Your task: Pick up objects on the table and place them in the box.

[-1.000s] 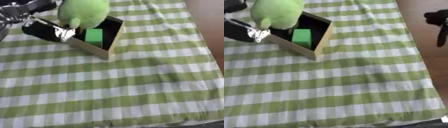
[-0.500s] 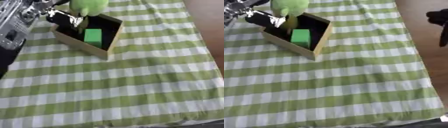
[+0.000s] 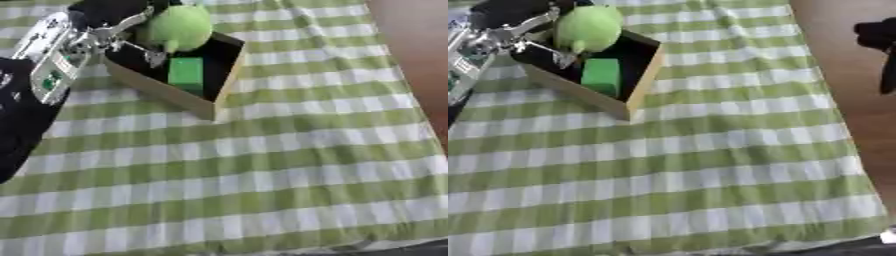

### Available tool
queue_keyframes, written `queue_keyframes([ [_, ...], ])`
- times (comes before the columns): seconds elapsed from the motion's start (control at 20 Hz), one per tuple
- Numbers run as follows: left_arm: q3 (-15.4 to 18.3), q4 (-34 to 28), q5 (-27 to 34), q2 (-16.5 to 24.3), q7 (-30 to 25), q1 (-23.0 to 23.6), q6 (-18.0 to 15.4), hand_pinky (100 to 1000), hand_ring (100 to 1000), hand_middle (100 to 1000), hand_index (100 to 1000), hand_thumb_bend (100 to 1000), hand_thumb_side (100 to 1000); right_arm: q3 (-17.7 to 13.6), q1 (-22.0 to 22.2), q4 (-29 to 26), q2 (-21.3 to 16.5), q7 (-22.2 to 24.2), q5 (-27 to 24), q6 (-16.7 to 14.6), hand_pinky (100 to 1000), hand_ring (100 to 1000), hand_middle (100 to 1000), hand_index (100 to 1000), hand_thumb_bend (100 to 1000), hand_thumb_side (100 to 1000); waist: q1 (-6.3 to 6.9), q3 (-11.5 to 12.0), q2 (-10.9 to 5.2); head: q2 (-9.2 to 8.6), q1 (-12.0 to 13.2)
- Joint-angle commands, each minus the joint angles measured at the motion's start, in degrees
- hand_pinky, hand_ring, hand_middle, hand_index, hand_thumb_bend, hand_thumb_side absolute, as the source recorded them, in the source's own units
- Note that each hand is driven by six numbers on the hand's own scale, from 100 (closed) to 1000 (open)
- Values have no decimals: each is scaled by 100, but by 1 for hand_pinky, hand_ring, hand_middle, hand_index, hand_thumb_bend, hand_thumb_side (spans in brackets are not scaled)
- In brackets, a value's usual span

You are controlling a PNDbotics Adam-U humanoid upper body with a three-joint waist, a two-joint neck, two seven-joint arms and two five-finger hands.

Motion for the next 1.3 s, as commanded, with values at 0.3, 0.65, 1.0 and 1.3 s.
queue_keyframes([
  [0.3, 192, -137, -79, 114, -346, -104, 189, 996, 1000, 969, 1000, 290, 369, -61, -14, -67, -119, 191, -6, -142, 1000, 1000, 445, 948, 100, 470, -47, 5, -94, -61, -29],
  [0.65, 206, -419, 244, 191, -675, -155, 238, 1000, 1000, 969, 1000, 246, 304, -58, 0, -48, -129, 205, -8, -115, 1000, 1000, 443, 949, 100, 470, -24, 25, -129, -58, -51],
  [1.0, 258, -1519, 1266, 532, -758, 93, 524, 963, 1000, 922, 999, 100, 189, -101, 41, -84, -118, 164, -28, -106, 1000, 1000, 444, 948, 100, 470, -11, 51, -143, -56, -97],
  [1.3, 668, -3872, 3171, 1301, -496, 860, 1282, 886, 940, 835, 923, 100, 461, -113, 57, -330, -106, -1, -164, -121, 1000, 1000, 448, 940, 100, 470, -18, 108, -134, -63, -153],
])
